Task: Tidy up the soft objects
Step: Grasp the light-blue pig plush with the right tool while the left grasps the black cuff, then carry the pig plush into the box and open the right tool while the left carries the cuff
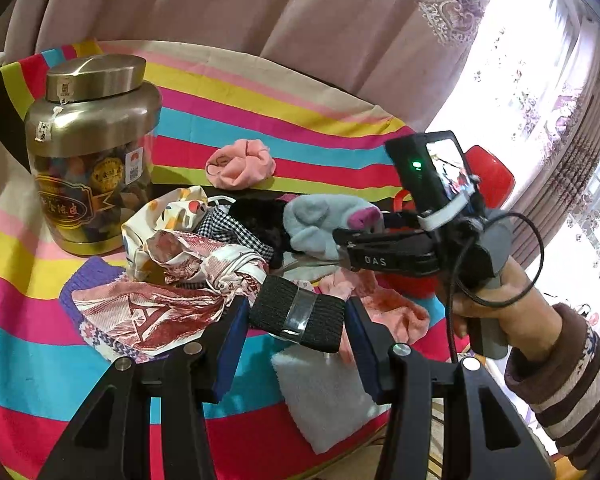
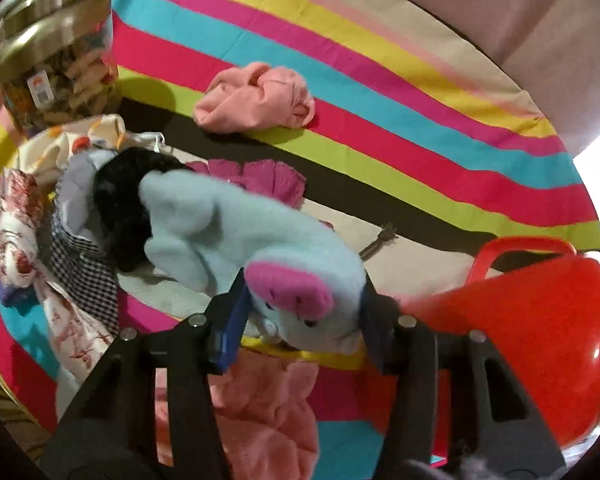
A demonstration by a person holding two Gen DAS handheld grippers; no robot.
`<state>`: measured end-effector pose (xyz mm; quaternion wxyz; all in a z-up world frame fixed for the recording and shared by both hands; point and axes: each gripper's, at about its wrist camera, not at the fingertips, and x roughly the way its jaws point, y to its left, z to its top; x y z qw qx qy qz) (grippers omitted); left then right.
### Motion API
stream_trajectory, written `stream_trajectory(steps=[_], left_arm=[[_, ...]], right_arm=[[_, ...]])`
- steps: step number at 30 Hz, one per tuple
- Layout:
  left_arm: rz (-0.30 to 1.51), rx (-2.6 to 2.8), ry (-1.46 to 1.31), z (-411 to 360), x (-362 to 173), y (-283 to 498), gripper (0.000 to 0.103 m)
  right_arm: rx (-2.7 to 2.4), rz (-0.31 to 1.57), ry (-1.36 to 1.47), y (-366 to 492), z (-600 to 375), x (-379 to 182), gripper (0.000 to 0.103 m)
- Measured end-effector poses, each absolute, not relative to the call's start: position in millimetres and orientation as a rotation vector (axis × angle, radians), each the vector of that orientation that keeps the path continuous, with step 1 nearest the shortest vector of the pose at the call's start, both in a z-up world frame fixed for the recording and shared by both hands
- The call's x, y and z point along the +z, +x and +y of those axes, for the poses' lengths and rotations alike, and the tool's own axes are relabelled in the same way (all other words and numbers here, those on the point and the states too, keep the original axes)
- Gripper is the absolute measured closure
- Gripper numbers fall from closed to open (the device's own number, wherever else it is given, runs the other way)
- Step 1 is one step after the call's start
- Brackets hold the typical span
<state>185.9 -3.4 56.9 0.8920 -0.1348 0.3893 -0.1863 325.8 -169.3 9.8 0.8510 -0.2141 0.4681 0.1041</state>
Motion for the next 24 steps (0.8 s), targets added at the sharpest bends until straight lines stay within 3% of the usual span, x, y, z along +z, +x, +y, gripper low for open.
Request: stream_trajectory(steps=[16, 24], left_arm=[[0.776, -0.390, -0.260, -17, 70, 173, 0.053], [0.766, -0.447, -0.222, -46, 79, 157, 0.053]], right_arm=[[0.318, 0.928, -0.201, 254, -222, 64, 0.057], [0.224, 0.943, -0.021, 192, -327, 87, 0.057]])
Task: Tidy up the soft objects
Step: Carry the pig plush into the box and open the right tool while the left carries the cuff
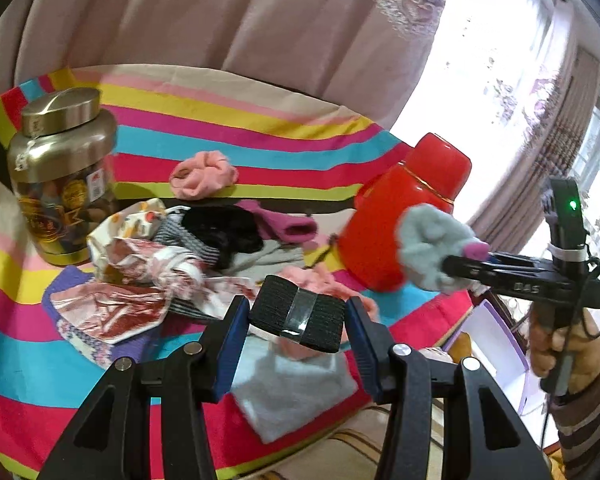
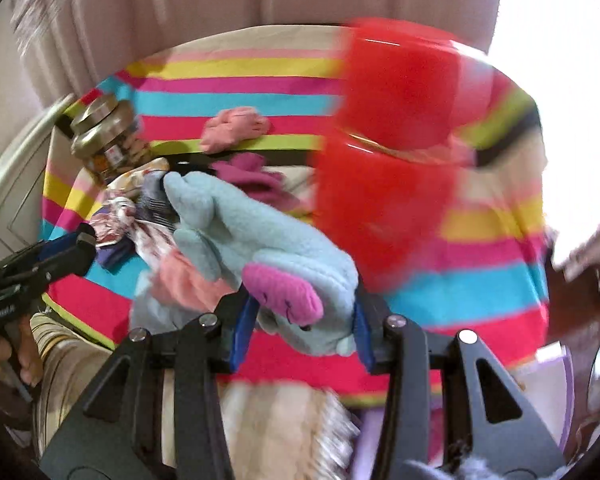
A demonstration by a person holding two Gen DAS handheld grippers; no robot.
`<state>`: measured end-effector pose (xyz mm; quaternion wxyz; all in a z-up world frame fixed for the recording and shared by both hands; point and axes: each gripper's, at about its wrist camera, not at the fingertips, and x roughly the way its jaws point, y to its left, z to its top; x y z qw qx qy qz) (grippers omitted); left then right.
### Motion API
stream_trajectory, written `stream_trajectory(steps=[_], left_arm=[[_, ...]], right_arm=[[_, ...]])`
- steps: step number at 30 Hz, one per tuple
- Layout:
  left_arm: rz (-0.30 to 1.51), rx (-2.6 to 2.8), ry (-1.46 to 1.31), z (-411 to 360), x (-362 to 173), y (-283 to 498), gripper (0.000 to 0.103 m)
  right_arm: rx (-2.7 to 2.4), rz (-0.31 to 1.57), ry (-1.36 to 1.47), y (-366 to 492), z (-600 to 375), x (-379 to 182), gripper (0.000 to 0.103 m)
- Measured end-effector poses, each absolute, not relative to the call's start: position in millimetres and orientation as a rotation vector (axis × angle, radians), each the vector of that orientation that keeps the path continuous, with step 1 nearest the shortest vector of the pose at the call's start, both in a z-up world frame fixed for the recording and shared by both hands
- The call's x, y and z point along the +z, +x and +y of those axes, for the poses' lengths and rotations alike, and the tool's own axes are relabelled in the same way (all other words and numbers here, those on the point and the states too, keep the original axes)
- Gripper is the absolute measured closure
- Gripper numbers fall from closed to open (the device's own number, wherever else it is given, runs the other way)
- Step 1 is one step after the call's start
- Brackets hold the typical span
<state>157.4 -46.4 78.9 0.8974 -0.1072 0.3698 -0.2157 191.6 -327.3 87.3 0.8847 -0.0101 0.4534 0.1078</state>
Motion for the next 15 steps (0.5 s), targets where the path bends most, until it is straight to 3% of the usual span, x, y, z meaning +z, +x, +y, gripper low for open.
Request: stream_trajectory(steps=[7, 15], left_arm=[[0.759, -0.500, -0.184, -80, 89, 147, 0.053], [0.776, -0.566, -0.135, -122, 93, 133, 0.053]], right_arm=[[0.053, 1.036, 0.088, 140, -430, 70, 0.057], [-0.047, 1.239, 0.191, 85, -495, 5, 0.056]])
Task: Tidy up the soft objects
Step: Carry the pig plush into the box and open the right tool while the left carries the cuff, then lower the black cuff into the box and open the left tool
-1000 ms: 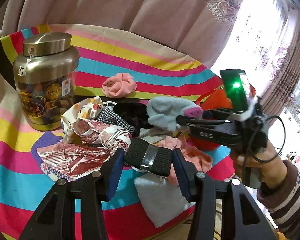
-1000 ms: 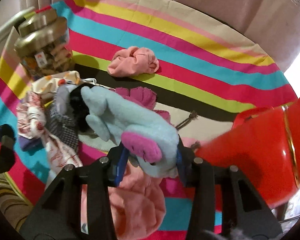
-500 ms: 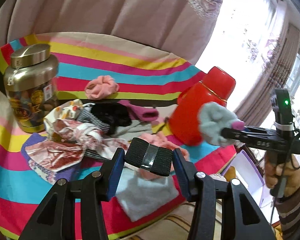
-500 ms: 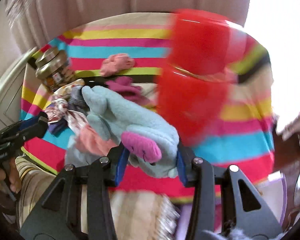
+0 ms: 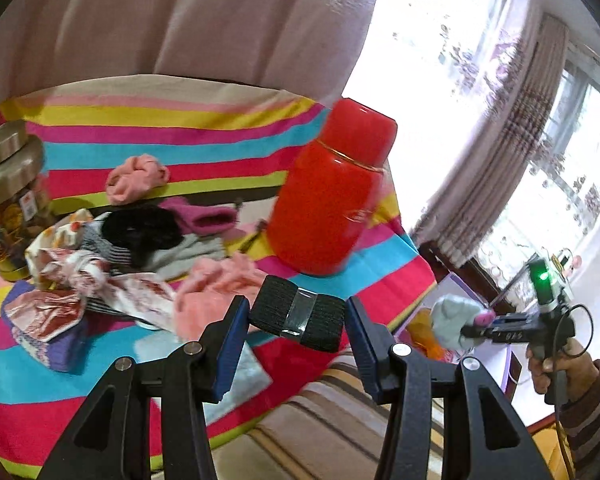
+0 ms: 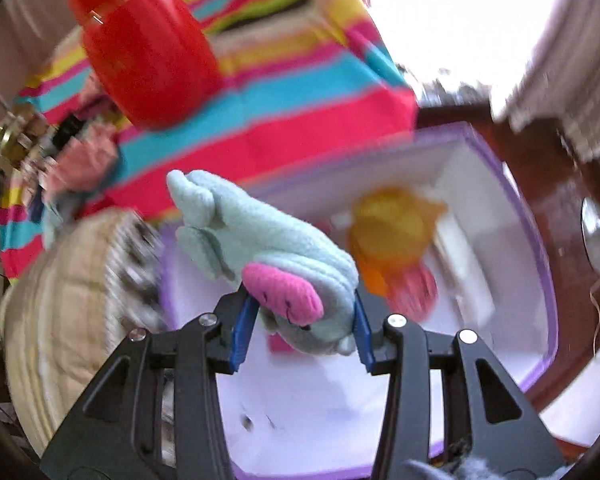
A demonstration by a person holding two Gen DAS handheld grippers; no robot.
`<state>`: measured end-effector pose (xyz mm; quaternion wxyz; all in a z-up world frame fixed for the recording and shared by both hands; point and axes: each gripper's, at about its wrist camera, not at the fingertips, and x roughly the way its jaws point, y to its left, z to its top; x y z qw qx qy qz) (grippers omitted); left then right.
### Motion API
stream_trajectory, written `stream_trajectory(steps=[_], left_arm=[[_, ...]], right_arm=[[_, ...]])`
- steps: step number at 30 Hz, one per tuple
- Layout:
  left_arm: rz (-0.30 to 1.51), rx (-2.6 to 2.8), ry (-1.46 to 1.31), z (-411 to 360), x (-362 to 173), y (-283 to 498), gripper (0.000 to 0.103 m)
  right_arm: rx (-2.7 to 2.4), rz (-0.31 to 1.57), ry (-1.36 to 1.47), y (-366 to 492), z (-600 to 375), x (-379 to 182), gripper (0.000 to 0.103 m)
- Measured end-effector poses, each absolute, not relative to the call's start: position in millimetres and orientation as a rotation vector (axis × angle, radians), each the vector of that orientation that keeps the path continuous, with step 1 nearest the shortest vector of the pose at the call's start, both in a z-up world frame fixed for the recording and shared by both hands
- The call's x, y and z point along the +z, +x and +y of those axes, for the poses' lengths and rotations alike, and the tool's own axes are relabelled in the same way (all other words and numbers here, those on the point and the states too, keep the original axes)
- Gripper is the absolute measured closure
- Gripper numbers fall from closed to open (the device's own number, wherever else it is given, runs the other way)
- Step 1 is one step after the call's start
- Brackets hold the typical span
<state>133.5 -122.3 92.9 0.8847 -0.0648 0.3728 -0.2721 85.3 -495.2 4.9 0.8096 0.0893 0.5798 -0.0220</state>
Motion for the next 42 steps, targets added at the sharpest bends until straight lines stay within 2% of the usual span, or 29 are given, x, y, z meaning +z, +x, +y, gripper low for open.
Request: stream_trajectory(steps=[9, 17, 20, 22, 30, 42], left_arm=[[0.785, -0.610, -0.098, -156, 97, 122, 0.053], [0.795, -0.650, -0.069, -183, 98, 114, 0.053], [0.793, -0.668, -0.055, -194, 101, 108, 0.053], [0.796, -0.679, -0.044, -202, 102, 106, 0.053], [0.826, -0.765, 0.026, -248, 98, 94, 0.053], [0.901, -0.960, 0.170, -364, 85, 71, 0.053]], right_arm=[[0.019, 1.433, 0.154, 47, -518, -36, 0.055], [0.246, 1.614, -0.118, 33, -499, -63, 0.053], [0.339, 1.662, -0.229, 30, -484, -73, 0.043], [0.371, 1.700, -0.278, 29, -476, -83, 0.027], [0.239, 1.599, -0.196, 32, -511, -66, 0.024], [-0.119, 1.235, -0.058, 32, -570, 3, 0.024]])
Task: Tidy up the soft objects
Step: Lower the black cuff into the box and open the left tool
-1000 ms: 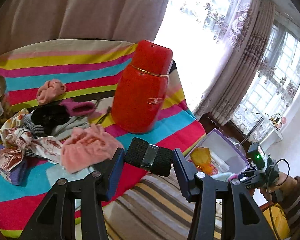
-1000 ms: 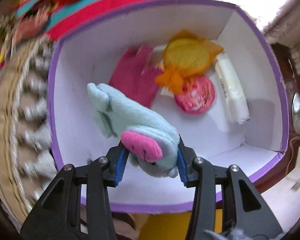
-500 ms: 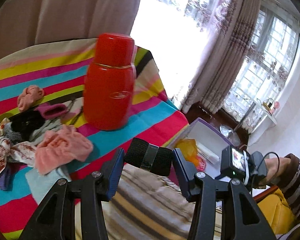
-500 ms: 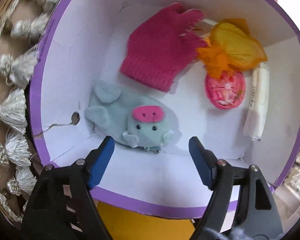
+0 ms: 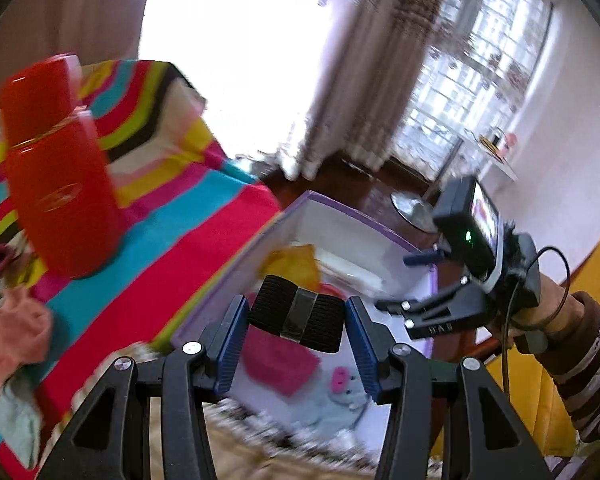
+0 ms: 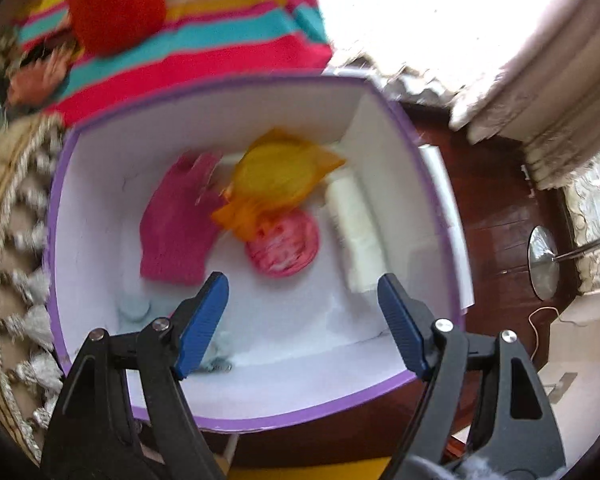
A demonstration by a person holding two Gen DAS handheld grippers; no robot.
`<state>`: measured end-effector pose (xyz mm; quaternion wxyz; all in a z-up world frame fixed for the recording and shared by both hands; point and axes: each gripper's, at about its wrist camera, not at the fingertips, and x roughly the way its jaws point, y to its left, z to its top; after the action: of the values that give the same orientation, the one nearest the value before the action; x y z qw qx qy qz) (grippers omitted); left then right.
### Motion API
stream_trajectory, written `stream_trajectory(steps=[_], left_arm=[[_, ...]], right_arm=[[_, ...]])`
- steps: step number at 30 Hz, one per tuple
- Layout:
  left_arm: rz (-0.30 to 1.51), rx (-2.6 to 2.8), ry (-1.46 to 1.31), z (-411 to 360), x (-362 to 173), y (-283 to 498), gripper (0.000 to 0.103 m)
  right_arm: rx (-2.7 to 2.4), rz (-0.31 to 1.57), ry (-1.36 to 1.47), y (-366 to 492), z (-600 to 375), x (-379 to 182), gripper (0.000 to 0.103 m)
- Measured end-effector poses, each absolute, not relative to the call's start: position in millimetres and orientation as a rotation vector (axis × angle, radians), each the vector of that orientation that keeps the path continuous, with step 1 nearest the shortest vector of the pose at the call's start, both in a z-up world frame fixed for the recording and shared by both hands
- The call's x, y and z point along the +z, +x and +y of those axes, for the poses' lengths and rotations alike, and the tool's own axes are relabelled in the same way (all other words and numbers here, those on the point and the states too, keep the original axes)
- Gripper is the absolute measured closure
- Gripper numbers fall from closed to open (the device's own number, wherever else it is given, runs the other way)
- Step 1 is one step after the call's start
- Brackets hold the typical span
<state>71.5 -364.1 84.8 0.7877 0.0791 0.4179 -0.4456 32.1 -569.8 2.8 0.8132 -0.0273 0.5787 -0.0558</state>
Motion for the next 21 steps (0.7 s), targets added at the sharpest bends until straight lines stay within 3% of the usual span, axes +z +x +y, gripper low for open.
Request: stream_trajectory(steps=[8, 13, 21], left_arm=[[0.969, -1.073, 0.217, -427, 73, 54, 0.049], [0.967, -1.076, 0.234, -436, 69, 50, 0.028], [0.856, -1.051, 0.157, -407, 83, 54, 0.027]], right_arm=[[-0.213, 1.102, 0.047, 21, -595, 28, 0.024], [-0.228, 1.072, 0.066, 23, -596, 24, 0.024], [-0.194, 0.986, 0.135, 27, -588, 40, 0.023]])
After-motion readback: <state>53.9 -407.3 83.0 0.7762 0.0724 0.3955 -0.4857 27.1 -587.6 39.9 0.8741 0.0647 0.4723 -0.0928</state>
